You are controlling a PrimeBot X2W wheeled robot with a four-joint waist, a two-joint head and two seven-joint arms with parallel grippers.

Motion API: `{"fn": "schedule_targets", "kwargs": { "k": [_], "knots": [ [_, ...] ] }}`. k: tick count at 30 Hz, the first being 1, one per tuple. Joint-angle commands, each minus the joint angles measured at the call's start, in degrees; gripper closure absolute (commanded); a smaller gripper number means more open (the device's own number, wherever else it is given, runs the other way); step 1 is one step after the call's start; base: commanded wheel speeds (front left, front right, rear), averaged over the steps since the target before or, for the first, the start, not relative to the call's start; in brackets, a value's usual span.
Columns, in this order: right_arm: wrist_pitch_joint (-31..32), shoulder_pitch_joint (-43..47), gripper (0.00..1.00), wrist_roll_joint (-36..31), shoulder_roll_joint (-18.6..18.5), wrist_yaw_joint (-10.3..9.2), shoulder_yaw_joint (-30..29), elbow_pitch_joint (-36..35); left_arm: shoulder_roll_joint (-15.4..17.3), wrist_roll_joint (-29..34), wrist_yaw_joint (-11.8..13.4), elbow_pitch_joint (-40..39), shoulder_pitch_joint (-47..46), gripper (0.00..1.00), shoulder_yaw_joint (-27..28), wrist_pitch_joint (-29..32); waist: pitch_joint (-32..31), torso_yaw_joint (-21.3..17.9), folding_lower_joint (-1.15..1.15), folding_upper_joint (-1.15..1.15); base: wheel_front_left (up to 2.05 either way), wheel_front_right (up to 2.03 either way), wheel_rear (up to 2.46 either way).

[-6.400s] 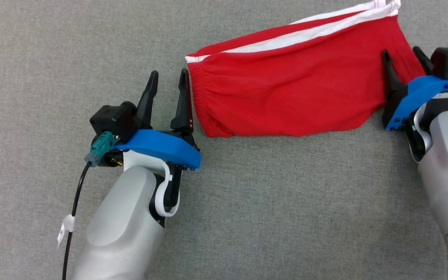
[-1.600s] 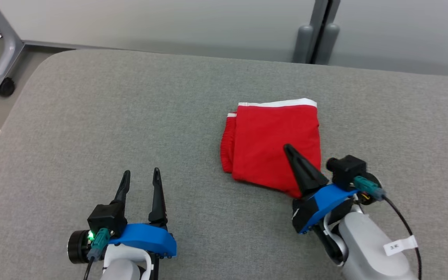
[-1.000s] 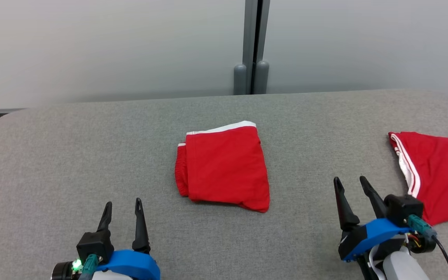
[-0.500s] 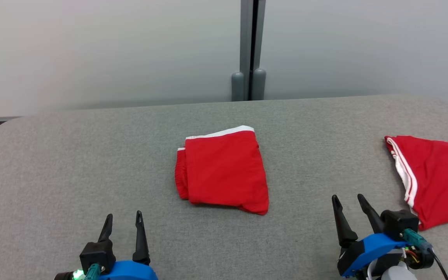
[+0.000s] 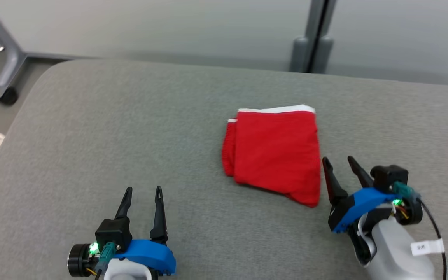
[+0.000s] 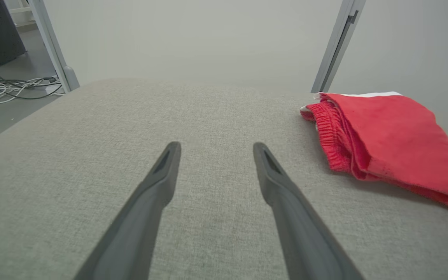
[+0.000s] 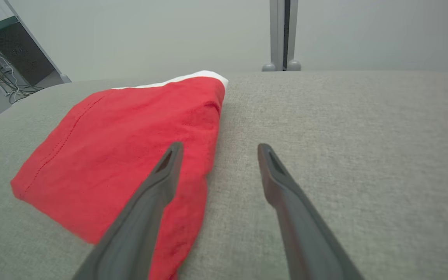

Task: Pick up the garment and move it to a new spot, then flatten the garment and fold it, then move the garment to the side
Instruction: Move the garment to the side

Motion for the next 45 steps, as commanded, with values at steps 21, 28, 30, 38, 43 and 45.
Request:
{"fn": "schedule_targets", "kwargs": {
  "k": [21,28,30,38,43,45],
  "knots": [
    [-0.18,-9.41,1.00,-2.46,-0.39,-0.01,-8.40,8.29,-0.06,-1.42,1.06,-2.28,-2.94,0.00,-1.89,-0.13,6.91,5.07,-0.01,0.00,0.00,0.00,0.00],
    [-0.17,-6.06,1.00,3.09,-0.32,0.00,-1.70,4.04,-0.02,-0.74,-0.09,-1.80,-4.01,0.00,-3.04,-0.13,4.52,-5.98,-0.01,0.00,0.00,0.00,0.00],
    [-0.18,-5.54,1.00,4.35,-0.27,0.00,0.74,3.38,-0.02,-0.95,-0.06,-1.86,-4.46,0.00,-3.21,-0.13,4.32,-10.00,-0.01,0.00,0.00,0.00,0.00],
    [-0.17,-4.47,1.00,7.74,-0.16,0.00,7.87,0.92,0.03,-0.49,-1.11,-0.94,-7.03,0.00,-4.31,-0.14,5.05,-24.19,-0.01,0.00,0.00,0.00,0.00],
    [-0.17,-4.16,1.00,8.79,-0.20,0.00,10.69,0.29,0.03,-0.35,-1.53,-0.31,-7.71,0.00,-4.43,-0.13,5.52,-29.68,-0.01,0.00,0.00,0.00,0.00],
    [-0.17,-4.22,1.00,9.18,-0.18,0.00,11.49,0.19,0.02,-0.07,-1.67,-0.10,-7.73,0.00,-4.48,-0.13,5.79,-31.07,-0.01,0.00,0.00,0.00,0.00]
  ]
}}
